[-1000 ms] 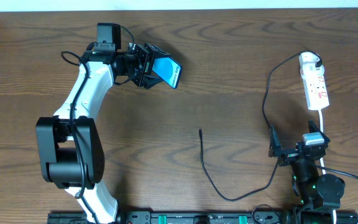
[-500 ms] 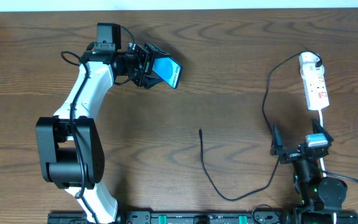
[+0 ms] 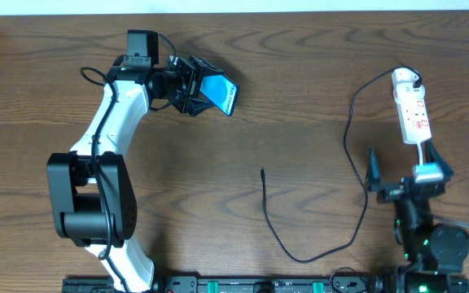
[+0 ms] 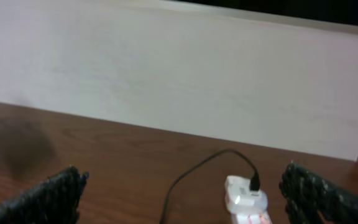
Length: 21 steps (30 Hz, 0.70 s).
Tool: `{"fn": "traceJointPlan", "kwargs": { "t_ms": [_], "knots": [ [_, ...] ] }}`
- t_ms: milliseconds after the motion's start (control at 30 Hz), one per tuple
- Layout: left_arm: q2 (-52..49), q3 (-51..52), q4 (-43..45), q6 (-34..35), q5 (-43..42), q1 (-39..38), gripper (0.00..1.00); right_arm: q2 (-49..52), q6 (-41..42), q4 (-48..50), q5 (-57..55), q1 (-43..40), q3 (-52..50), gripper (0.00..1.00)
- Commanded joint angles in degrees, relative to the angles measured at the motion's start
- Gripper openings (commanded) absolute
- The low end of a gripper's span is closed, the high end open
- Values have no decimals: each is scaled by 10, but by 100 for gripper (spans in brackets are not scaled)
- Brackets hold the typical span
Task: Plug charger to phone and switch on socket
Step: 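Open the right gripper and move it toward the phone in the left gripper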
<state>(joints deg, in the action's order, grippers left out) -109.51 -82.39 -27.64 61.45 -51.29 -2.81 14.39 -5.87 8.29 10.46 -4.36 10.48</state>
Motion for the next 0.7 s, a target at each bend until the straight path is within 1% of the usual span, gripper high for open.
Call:
{"fn": "traceJointPlan", "kwargs": {
  "t_ms": [0,167,267,400,433,500,567,667],
  "knots": [
    [18,0,12,-5,-22,-2,7,99,-30,-1,12,2,86,99],
    [18,0,17,1,-22,-2,7,292,-31,-35,116,2,245,99],
    [18,0,16,1,-22,-2,7,394,5,-82,191,2,348,99],
    [18,0,16,1,-22,-2,7,530,49,-156,327,2,486,99],
    [18,0,16,1,-22,-2,7,555,57,-162,358,2,507,99],
    [18,0,16,1,-22,-2,7,599,74,-153,425,2,540,99],
    [18,0,16,1,-22,-2,8,637,90,-102,484,3,555,99],
    [18,0,17,1,-22,-2,7,675,110,-33,517,3,555,99]
  ]
}}
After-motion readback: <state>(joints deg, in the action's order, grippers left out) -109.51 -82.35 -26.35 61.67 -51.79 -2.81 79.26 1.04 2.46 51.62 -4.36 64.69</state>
